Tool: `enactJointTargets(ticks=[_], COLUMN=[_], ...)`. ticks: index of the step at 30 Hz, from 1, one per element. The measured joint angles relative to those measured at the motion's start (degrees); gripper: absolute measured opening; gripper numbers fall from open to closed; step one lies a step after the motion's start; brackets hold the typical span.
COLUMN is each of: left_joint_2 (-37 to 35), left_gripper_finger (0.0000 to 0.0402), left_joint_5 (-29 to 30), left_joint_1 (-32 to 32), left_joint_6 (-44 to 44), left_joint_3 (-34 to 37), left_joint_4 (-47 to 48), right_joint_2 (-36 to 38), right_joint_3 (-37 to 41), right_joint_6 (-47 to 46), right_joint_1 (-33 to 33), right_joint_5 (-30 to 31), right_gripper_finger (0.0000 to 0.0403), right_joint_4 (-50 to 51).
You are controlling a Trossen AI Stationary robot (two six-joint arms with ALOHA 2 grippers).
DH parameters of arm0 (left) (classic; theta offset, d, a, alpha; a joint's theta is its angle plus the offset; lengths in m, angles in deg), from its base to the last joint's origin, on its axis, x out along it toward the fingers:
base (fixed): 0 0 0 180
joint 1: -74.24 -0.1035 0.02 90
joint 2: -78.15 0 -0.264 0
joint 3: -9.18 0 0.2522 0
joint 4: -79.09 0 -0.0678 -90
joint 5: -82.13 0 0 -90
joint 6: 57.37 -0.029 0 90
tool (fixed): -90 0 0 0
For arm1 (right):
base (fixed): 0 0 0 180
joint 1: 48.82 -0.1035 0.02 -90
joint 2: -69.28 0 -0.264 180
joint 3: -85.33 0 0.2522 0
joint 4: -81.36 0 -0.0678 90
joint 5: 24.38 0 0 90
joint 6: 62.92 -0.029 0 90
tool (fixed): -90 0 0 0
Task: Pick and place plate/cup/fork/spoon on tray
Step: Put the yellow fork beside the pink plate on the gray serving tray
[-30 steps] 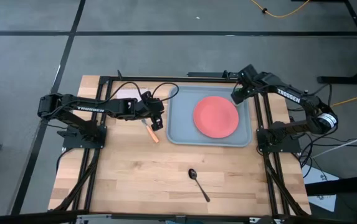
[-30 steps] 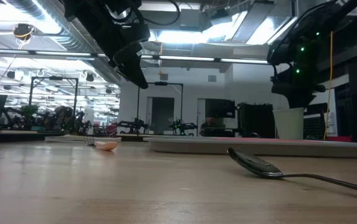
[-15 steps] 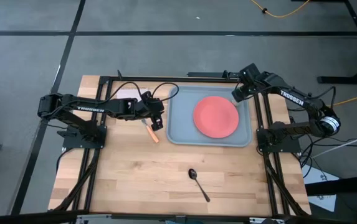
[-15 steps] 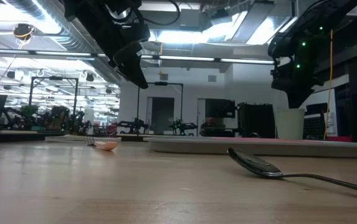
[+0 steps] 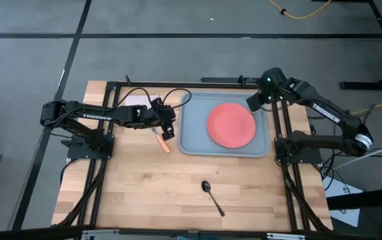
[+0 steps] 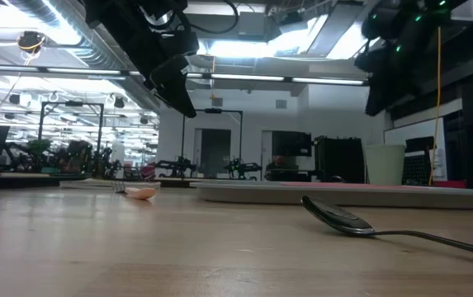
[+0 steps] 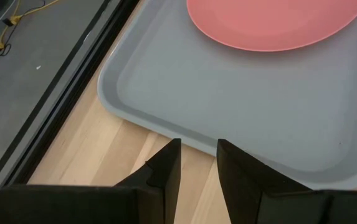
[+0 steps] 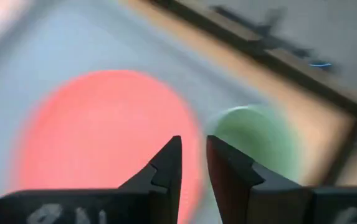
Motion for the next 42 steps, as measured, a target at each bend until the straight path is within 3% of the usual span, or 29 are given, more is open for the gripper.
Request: enactJointTargets(ticks=[10, 14, 17, 23, 26, 34, 42], left_joint_2=[0.0, 0.0, 0.0, 0.0, 0.0, 0.0, 0.0], left_gripper_finger=[0.0096, 0.0096, 0.0096, 0.0096, 0.0096, 0.0096, 0.0096], left_joint_5=[0.0, 0.0, 0.0, 0.0, 0.0, 0.0, 0.0], left_joint_1=[0.0, 0.0, 0.0, 0.0, 0.0, 0.0, 0.0], left_joint_6=[0.0, 0.0, 0.0, 0.0, 0.0, 0.0, 0.0], left_joint_3=[0.0, 0.0, 0.0, 0.0, 0.0, 0.0, 0.0], left_joint_4=[0.0, 0.0, 0.0, 0.0, 0.0, 0.0, 0.0], right_joint_2=[7.3, 9.6, 11.2, 12.3, 12.4, 12.6, 16.9], right_joint_3=[4.9, 4.9, 4.9, 6.5, 11.4, 27.0, 32.1], right_joint_6=[-4.3, -4.4, -4.5, -10.2, -10.9, -13.3, -9.5], right_joint_1=[-13.5, -21.2, -28.1, -41.5, -46.7, -52.1, -53.8], right_joint_5=[-24.2, -30.2, -28.9, -11.5, -7.1, -6.0, -5.5], right_gripper_finger=[0.0079, 0.0079, 0.0079, 0.0079, 0.0079, 0.0079, 0.0079], right_joint_4=[-2.7, -7.1, -8.9, -10.9, -16.8, -42.8, -45.3])
